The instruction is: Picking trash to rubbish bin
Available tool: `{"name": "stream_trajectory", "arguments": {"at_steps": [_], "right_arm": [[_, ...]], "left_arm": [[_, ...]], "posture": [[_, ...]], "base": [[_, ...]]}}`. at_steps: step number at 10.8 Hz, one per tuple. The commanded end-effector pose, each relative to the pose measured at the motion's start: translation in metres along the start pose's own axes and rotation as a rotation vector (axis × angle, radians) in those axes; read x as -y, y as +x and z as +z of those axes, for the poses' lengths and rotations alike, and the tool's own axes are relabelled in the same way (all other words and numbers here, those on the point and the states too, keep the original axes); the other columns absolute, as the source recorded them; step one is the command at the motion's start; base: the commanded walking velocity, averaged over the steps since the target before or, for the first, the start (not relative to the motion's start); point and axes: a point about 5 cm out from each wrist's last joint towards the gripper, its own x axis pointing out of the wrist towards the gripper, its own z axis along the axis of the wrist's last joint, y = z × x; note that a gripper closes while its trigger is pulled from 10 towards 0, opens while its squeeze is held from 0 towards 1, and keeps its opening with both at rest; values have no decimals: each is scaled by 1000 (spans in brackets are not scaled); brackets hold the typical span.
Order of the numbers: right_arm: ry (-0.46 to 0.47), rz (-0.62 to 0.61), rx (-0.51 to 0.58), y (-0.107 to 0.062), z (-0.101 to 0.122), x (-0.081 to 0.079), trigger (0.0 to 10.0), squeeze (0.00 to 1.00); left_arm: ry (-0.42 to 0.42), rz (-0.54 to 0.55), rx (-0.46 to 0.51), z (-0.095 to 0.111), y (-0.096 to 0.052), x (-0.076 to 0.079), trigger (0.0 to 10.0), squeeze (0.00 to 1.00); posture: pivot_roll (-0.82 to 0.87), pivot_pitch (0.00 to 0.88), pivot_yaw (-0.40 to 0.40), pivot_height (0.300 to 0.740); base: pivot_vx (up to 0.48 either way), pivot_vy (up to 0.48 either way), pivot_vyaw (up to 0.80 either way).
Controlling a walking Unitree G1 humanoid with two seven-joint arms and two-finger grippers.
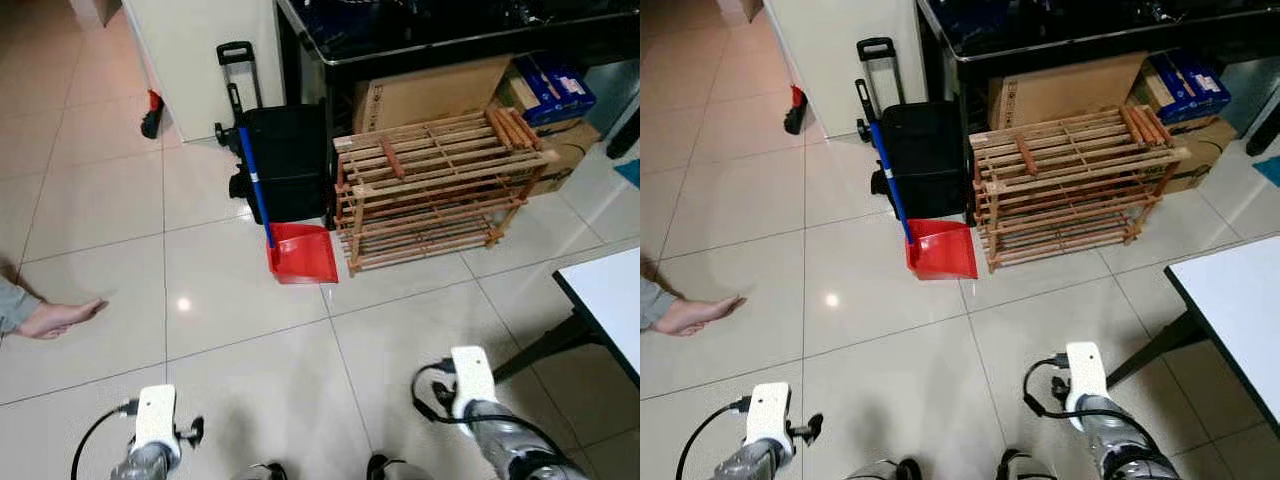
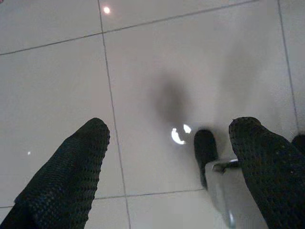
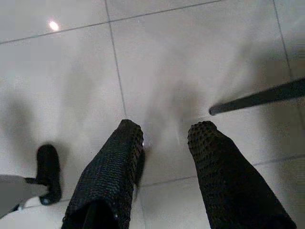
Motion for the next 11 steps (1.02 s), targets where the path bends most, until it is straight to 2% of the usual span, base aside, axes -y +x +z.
{"name": "stream_trajectory", "arguments": {"at_steps": [1,5,11], "right_arm": [[-22,-14,-38,-2,-12,3,10000,0],[-51,-54,-65,-7,-21,18,10000,0],[-64,-49,-69,-7,-23,16,10000,0]], "left_arm": [[31,21,-18,-7,-2,-6,10000,0],[36,22,-31,-12,-3,-4,10000,0],[47,26,-36,-15,-4,-4,10000,0]], "posture": [[-133,142,62,740],[-152,163,56,740],[-154,168,60,740]], "base": [[0,0,0],[0,0,0],[0,0,0]]}}
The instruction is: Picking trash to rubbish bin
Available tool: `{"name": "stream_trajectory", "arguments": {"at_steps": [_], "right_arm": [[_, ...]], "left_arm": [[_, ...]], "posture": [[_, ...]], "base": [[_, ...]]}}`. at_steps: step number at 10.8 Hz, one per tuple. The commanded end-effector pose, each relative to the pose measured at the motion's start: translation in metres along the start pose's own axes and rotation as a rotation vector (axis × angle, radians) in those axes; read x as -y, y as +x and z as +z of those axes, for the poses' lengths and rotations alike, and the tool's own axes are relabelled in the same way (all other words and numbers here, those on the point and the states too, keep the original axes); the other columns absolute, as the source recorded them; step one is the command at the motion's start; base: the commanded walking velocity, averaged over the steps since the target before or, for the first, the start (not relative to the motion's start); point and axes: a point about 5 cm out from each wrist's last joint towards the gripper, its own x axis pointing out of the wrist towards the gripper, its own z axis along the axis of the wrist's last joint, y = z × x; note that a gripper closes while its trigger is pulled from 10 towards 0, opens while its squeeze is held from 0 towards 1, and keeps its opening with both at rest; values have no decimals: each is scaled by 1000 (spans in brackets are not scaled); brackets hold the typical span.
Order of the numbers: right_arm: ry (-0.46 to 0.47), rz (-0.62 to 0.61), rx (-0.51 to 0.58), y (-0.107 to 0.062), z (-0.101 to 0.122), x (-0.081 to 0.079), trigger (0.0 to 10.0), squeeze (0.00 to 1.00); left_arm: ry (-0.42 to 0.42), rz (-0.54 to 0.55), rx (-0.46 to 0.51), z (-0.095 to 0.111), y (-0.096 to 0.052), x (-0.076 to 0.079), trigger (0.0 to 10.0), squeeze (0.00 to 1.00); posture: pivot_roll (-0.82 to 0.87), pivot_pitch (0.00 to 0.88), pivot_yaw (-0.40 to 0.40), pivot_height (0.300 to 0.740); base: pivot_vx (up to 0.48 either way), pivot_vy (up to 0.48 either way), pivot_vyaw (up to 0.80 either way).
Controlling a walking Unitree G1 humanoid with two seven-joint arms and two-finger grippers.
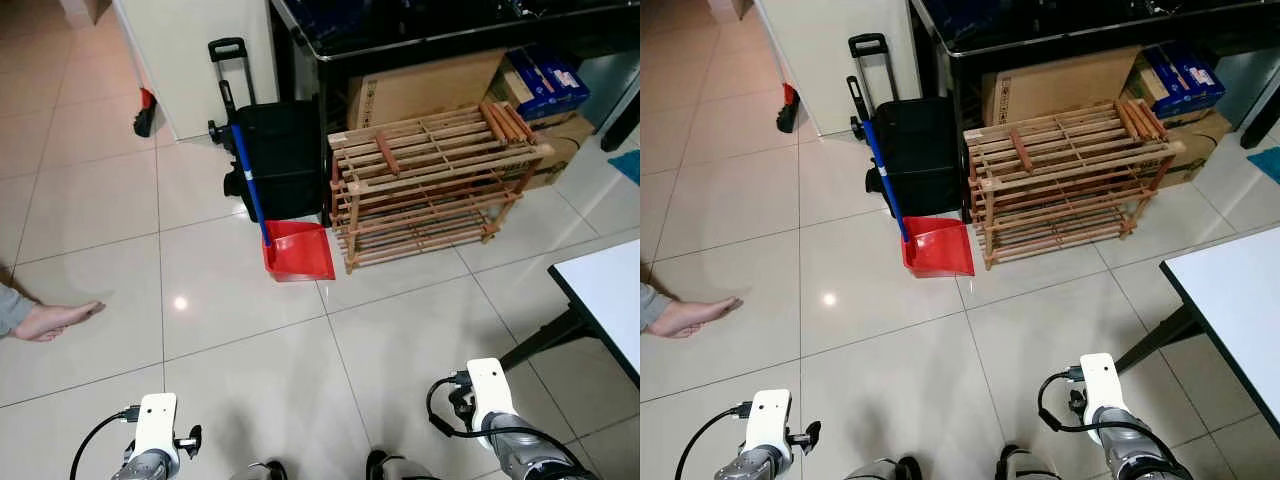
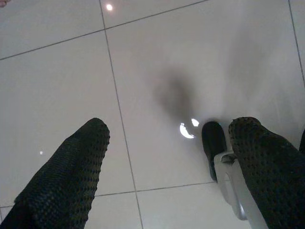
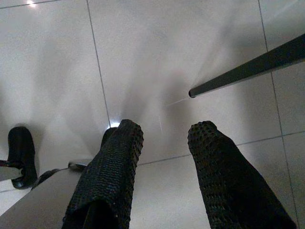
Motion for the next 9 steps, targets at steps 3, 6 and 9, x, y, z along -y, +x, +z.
{"name": "stream_trajectory", "arguments": {"at_steps": [3,6,9], "right_arm": [[-11,3,-22,-1,-8,-3,10000,0],[-14,2,-26,-1,-9,-3,10000,0],[-18,3,-24,-1,-9,-3,10000,0]], "left_arm": [[21,12,-29,-8,-2,-2,10000,0],[28,11,-25,-7,-1,-1,10000,0],[38,10,-23,-6,-1,-1,10000,0]], "posture": [[-153,169,60,740],[-152,171,62,740],[-152,170,63,740]], "base": [[0,0,0],[0,0,0],[0,0,0]]}}
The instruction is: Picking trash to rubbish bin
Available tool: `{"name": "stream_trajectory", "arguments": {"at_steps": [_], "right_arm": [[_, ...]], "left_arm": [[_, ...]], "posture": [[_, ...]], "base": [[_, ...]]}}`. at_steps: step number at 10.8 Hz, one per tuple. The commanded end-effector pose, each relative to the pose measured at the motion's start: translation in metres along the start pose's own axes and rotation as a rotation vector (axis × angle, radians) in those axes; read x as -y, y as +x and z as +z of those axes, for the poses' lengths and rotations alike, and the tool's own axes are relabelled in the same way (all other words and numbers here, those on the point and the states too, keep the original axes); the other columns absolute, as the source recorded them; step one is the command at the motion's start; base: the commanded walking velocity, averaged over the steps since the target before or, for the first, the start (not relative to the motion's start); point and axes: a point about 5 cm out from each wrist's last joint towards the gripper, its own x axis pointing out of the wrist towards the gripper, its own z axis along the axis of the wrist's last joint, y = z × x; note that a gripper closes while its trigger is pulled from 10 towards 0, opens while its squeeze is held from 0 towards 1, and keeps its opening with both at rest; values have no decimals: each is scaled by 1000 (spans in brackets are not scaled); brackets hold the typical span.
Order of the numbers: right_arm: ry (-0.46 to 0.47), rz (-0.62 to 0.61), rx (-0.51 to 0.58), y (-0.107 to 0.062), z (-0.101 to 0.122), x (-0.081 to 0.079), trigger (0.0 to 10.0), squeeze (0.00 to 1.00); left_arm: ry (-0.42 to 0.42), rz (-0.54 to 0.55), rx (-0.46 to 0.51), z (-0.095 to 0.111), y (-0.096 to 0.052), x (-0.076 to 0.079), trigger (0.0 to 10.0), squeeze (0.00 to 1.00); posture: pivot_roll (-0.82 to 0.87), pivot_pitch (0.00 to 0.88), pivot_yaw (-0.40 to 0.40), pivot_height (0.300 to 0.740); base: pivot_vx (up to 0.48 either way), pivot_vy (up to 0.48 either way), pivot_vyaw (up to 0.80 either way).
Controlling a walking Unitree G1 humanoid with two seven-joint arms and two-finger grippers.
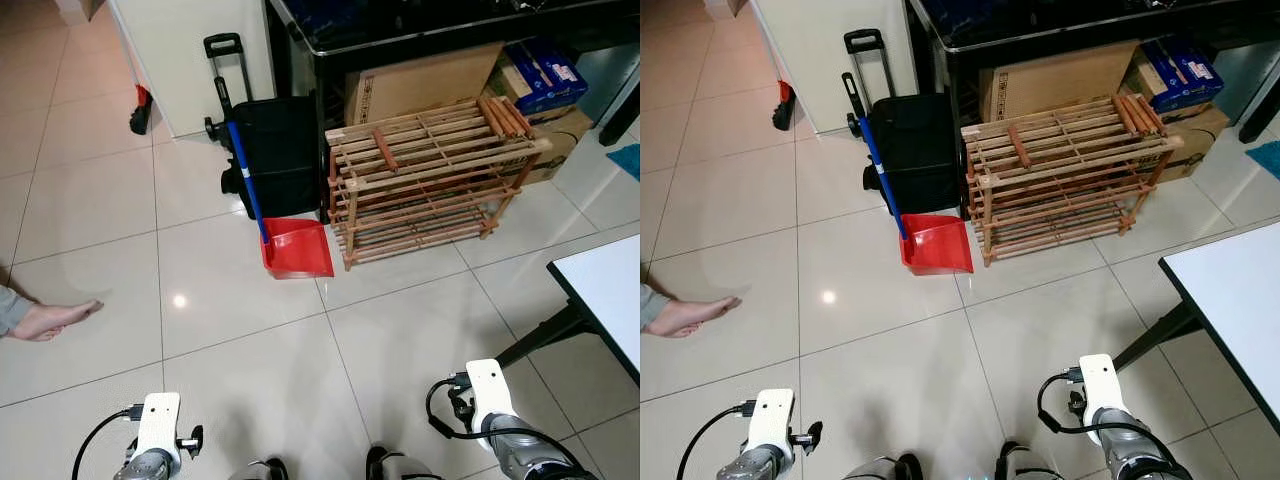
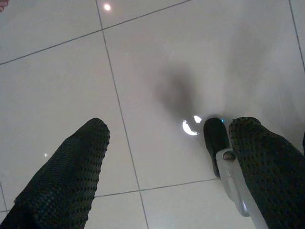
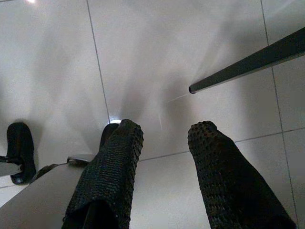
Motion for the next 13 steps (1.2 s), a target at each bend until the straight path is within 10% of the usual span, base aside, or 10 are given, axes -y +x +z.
{"name": "stream_trajectory", "arguments": {"at_steps": [1,13], "right_arm": [[-10,4,-21,-1,-8,-3,10000,0],[-5,8,-8,-1,-6,-3,10000,0]], "left_arm": [[10,14,-21,-6,-1,-2,10000,0],[20,0,-26,-4,0,-2,10000,0]], "posture": [[-151,168,65,740],[-151,163,64,740]], "base": [[0,0,0],[0,0,0]]}}
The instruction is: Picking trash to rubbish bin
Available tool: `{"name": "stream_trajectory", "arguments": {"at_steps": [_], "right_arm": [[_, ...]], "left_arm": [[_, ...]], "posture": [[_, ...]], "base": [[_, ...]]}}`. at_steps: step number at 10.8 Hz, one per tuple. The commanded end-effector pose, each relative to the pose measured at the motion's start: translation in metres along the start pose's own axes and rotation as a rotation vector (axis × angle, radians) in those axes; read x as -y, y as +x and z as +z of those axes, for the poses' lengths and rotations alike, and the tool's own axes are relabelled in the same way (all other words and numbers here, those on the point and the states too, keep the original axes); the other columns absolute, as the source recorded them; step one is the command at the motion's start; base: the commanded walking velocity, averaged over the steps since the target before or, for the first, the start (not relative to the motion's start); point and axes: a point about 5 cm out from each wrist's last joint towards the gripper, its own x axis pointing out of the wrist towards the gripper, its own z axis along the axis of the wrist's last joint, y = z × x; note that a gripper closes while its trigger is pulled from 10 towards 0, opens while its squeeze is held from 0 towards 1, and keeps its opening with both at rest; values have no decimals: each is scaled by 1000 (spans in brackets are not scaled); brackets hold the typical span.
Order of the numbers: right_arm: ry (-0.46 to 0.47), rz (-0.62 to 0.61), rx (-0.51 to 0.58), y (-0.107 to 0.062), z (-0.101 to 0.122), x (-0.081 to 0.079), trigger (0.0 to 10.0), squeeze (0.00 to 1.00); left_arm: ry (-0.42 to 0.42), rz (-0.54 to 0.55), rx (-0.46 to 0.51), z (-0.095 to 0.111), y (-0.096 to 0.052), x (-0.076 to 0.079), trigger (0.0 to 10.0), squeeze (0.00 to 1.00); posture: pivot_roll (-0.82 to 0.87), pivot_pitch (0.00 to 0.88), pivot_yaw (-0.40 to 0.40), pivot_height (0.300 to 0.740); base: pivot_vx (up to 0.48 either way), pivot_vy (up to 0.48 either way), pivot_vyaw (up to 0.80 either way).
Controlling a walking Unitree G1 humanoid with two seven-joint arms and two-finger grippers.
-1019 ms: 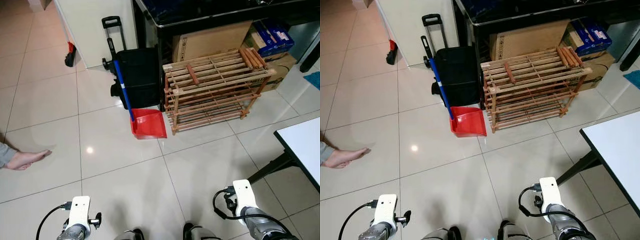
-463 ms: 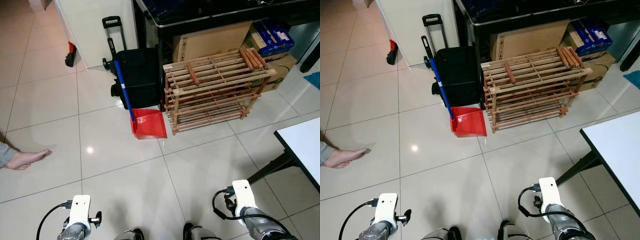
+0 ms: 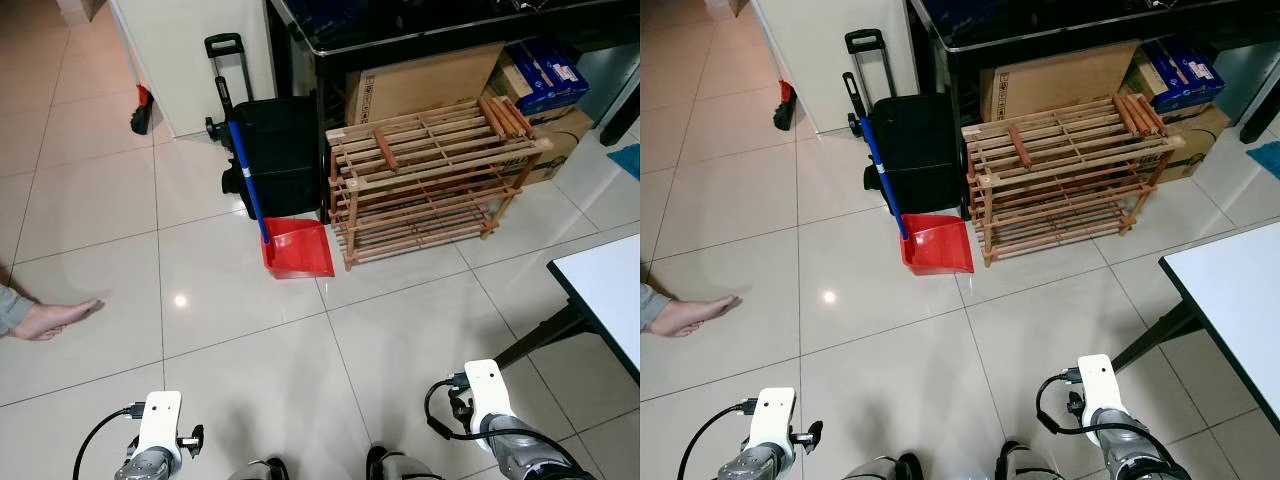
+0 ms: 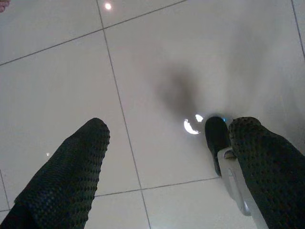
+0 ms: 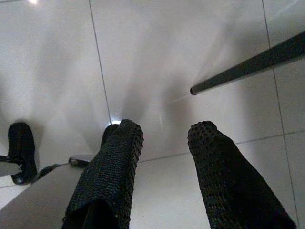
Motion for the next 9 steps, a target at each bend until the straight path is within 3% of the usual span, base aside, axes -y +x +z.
{"name": "stream_trajectory", "arguments": {"at_steps": [1,2,6,9], "right_arm": [[18,8,23,0,3,-2,10000,0],[39,37,98,3,22,-6,10000,0],[63,49,165,4,38,-11,10000,0],[130,45,284,2,62,-4,10000,0]], "left_arm": [[-17,13,17,1,-1,-6,10000,0],[-40,9,65,9,0,-10,10000,0],[-79,61,98,6,-4,-26,10000,0],[-51,66,268,41,-3,-33,10000,0]], "posture": [[-151,163,64,740],[-144,157,63,740],[-138,129,64,740],[-133,102,75,740]], "base": [[0,0,0],[0,0,0],[0,0,0],[0,0,0]]}}
